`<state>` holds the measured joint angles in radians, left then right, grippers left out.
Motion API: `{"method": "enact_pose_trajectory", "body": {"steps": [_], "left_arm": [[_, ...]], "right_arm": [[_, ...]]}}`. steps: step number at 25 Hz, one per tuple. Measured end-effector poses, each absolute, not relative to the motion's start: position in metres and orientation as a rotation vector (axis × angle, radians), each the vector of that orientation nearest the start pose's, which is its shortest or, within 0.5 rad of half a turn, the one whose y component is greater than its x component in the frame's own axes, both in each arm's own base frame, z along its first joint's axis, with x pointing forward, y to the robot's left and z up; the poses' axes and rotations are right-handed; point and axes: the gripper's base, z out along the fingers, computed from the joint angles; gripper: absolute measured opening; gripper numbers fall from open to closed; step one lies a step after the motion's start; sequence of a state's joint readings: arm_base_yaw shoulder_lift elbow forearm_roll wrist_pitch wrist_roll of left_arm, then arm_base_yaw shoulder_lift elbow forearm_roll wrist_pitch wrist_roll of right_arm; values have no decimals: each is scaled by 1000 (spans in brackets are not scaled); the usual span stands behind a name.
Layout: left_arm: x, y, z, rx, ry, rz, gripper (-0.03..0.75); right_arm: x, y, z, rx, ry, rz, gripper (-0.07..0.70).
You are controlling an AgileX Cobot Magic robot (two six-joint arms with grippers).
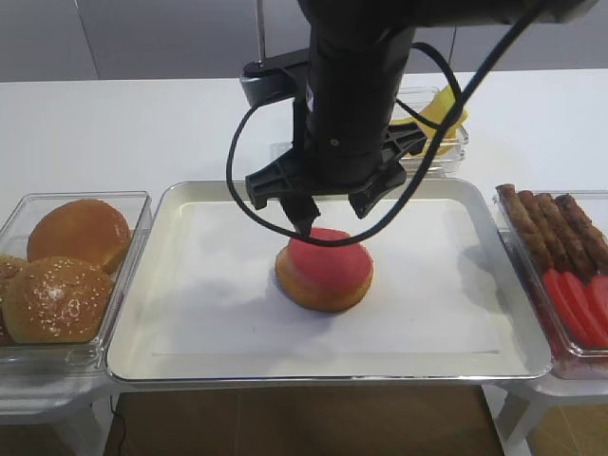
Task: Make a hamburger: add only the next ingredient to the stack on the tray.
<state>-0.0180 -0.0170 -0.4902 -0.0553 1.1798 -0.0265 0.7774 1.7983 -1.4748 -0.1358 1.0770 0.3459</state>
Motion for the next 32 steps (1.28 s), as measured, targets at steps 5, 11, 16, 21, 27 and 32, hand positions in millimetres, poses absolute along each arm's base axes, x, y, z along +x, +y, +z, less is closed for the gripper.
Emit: {"method": "enact_pose_trajectory", "body": {"steps": [5, 11, 16, 21, 27, 32], "left_arm": [[-12, -4, 265, -2, 2156, -93, 304], [-12, -4, 265, -2, 2156, -93, 304], [-12, -4, 265, -2, 2156, -93, 304], [-12, -4, 265, -2, 2156, -93, 304], [-12, -4, 265, -2, 2156, -93, 304], [-12, -4, 265, -2, 2156, -93, 304]], "right_arm": [[272, 256, 264, -668, 2793, 76, 545], [268, 258, 264, -734, 2815, 140, 552], [276, 229, 286, -708, 2830, 217, 552], [292, 170, 314, -543, 2839, 231, 518], [301, 89, 335, -237, 2831, 191, 506], [278, 36, 339, -31, 2828, 143, 505]]}}
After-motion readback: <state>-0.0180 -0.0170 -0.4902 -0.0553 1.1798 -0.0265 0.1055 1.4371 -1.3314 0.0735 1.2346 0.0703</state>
